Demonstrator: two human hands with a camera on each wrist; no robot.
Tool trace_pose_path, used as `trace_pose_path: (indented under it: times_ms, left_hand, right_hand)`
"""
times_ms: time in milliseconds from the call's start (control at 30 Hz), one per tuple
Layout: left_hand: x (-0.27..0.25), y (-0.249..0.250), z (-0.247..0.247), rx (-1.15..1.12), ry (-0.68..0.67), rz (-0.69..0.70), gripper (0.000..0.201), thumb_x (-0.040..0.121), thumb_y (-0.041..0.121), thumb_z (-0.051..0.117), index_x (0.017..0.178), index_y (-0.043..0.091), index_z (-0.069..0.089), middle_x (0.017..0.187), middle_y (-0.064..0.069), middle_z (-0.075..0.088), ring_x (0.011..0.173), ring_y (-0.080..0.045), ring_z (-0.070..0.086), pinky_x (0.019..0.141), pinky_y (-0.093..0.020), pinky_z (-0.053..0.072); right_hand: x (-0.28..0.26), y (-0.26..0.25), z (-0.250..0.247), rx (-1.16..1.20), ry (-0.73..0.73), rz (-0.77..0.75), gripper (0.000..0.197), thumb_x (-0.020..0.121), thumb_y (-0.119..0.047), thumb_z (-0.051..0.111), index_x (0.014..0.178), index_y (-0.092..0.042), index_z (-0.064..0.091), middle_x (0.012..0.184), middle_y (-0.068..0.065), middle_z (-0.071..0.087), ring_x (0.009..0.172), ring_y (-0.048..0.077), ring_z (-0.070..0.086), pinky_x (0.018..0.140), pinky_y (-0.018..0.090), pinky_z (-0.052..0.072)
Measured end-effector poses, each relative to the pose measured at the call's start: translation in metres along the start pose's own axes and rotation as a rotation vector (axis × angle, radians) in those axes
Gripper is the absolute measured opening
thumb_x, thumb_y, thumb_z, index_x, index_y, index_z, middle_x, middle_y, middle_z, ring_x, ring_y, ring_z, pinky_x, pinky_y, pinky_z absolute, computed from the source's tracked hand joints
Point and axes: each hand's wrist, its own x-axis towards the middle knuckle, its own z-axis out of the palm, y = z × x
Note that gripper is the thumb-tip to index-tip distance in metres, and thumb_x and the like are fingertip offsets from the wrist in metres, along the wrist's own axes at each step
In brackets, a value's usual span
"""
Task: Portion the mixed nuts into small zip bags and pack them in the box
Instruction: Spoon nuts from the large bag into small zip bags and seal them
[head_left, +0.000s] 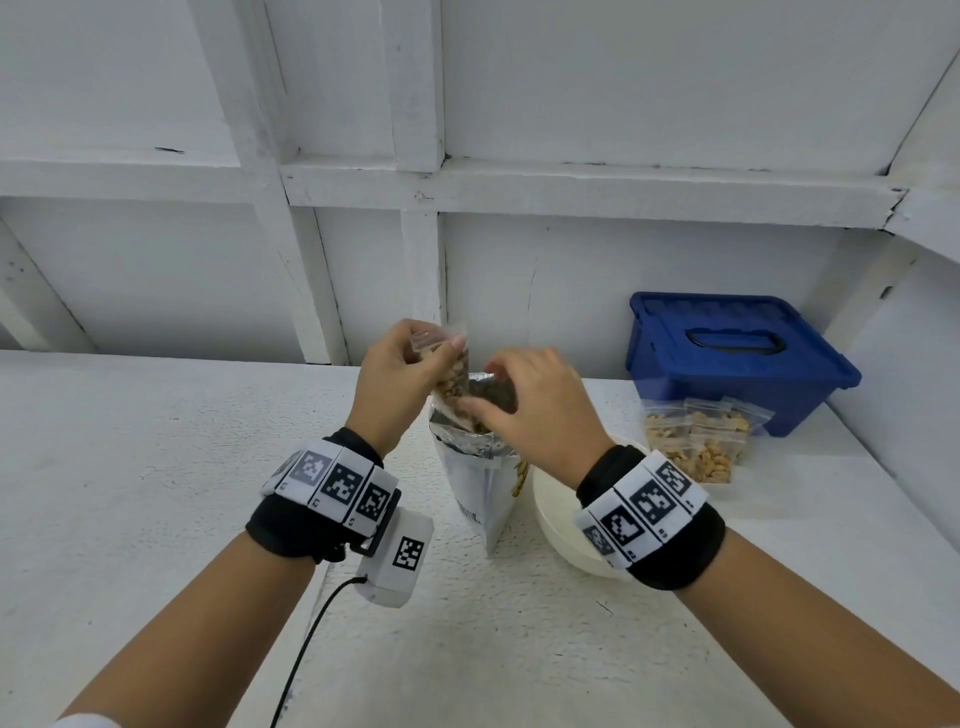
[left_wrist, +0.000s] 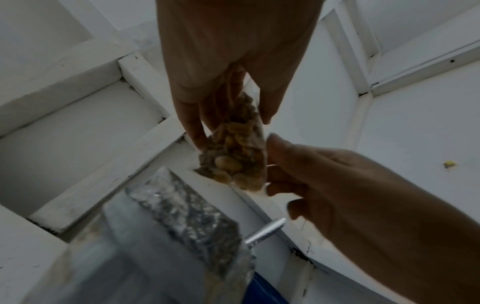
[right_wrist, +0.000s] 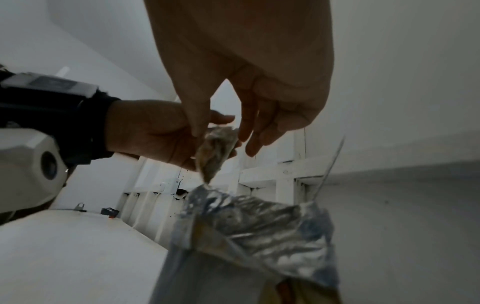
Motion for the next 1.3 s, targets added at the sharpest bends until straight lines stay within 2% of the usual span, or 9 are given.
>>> trace_pose_path:
  times_ms: [133, 267, 467, 633, 800, 900, 1000, 1100, 1300]
  left_hand:
    - [-0.006, 0.013, 0.01, -0.092, -0.027, -0.042, 0.025, 0.076, 0.029, 0.071, 0.09, 0.021, 0.053, 0.082, 0.001, 0.066, 0.08, -0.02, 0.066, 0.073, -0.042, 0.056]
    - [-0.01, 0.016, 0.005, -0.187, -0.214, -0.092, 0.044, 0.072, 0.035, 0.063, 0.112, 0.018, 0.054, 0.099, 0.0, 0.068, 0.09, -0.014, 0.066, 0.073, -0.031, 0.056]
    - [-0.012, 0.013, 0.004, -0.222, -0.214, -0.1, 0.021, 0.086, 0.015, 0.057, 0.098, -0.001, 0.063, 0.096, -0.011, 0.066, 0.084, -0.014, 0.065, 0.059, -0.022, 0.052]
    - [-0.012, 0.007, 0.008, -0.135, -0.156, -0.04, 0.011, 0.081, 0.022, 0.064, 0.077, 0.012, 0.065, 0.075, -0.003, 0.065, 0.069, -0.011, 0.062, 0.058, -0.026, 0.052]
    - [-0.015, 0.003, 0.012, -0.044, -0.163, 0.005, 0.012, 0.084, 0.016, 0.063, 0.072, 0.014, 0.064, 0.062, 0.01, 0.065, 0.06, -0.003, 0.06, 0.052, -0.018, 0.048]
    - [-0.015, 0.003, 0.008, 0.084, -0.211, 0.018, 0.013, 0.089, 0.021, 0.058, 0.09, 0.012, 0.066, 0.073, 0.008, 0.068, 0.064, 0.0, 0.062, 0.055, -0.014, 0.048]
    - [-0.008, -0.014, -0.004, 0.342, -0.096, 0.035, 0.024, 0.094, 0.034, 0.049, 0.103, 0.015, 0.062, 0.084, 0.007, 0.067, 0.076, -0.003, 0.061, 0.067, -0.017, 0.046]
    - [-0.004, -0.048, -0.019, 0.488, -0.003, -0.07, 0.024, 0.095, 0.033, 0.047, 0.104, 0.015, 0.059, 0.091, 0.001, 0.064, 0.085, -0.012, 0.058, 0.067, -0.019, 0.039]
    - [-0.005, -0.136, -0.031, 0.82, -0.249, -0.351, 0.036, 0.093, 0.03, 0.052, 0.122, 0.009, 0.054, 0.122, -0.013, 0.058, 0.111, -0.026, 0.053, 0.093, -0.033, 0.039]
  right_hand:
    - [-0.001, -0.005, 0.005, 0.359, -0.055, 0.179, 0.044, 0.08, -0.043, 0.067, 0.111, -0.014, 0.056, 0.102, 0.002, 0.065, 0.094, 0.016, 0.059, 0.083, 0.034, 0.05]
    - [-0.002, 0.004, -0.006, 0.672, -0.133, 0.285, 0.026, 0.083, -0.021, 0.068, 0.107, -0.012, 0.063, 0.096, 0.001, 0.069, 0.087, 0.009, 0.065, 0.076, 0.018, 0.051]
    - [-0.008, 0.013, -0.014, 0.774, -0.24, 0.257, 0.025, 0.085, -0.017, 0.065, 0.11, -0.013, 0.064, 0.095, -0.004, 0.069, 0.081, -0.005, 0.063, 0.072, 0.01, 0.048]
    - [-0.01, 0.013, -0.018, 0.85, -0.005, 0.308, 0.024, 0.088, -0.022, 0.059, 0.11, -0.012, 0.065, 0.092, -0.004, 0.068, 0.079, -0.004, 0.062, 0.066, 0.01, 0.046]
    - [-0.009, 0.016, -0.015, 0.773, 0.051, 0.304, 0.01, 0.087, -0.017, 0.062, 0.094, -0.015, 0.069, 0.079, -0.01, 0.066, 0.069, -0.005, 0.059, 0.06, 0.008, 0.043]
    - [-0.008, 0.022, -0.023, 0.774, 0.07, 0.337, 0.01, 0.089, -0.015, 0.06, 0.093, -0.012, 0.069, 0.081, 0.0, 0.068, 0.071, 0.006, 0.061, 0.055, 0.014, 0.047]
    - [-0.008, 0.034, -0.048, 0.83, 0.128, 0.363, 0.01, 0.09, -0.011, 0.056, 0.092, -0.013, 0.066, 0.083, 0.002, 0.068, 0.07, 0.005, 0.063, 0.054, 0.018, 0.051]
    - [-0.013, 0.056, -0.077, 0.802, 0.266, 0.371, 0.01, 0.09, -0.012, 0.056, 0.092, -0.016, 0.064, 0.083, 0.0, 0.066, 0.069, 0.003, 0.063, 0.054, 0.019, 0.051]
    - [-0.047, 0.137, -0.102, 0.509, 0.49, 0.517, 0.013, 0.093, -0.015, 0.053, 0.1, -0.014, 0.063, 0.086, 0.0, 0.066, 0.074, 0.003, 0.063, 0.054, 0.014, 0.051]
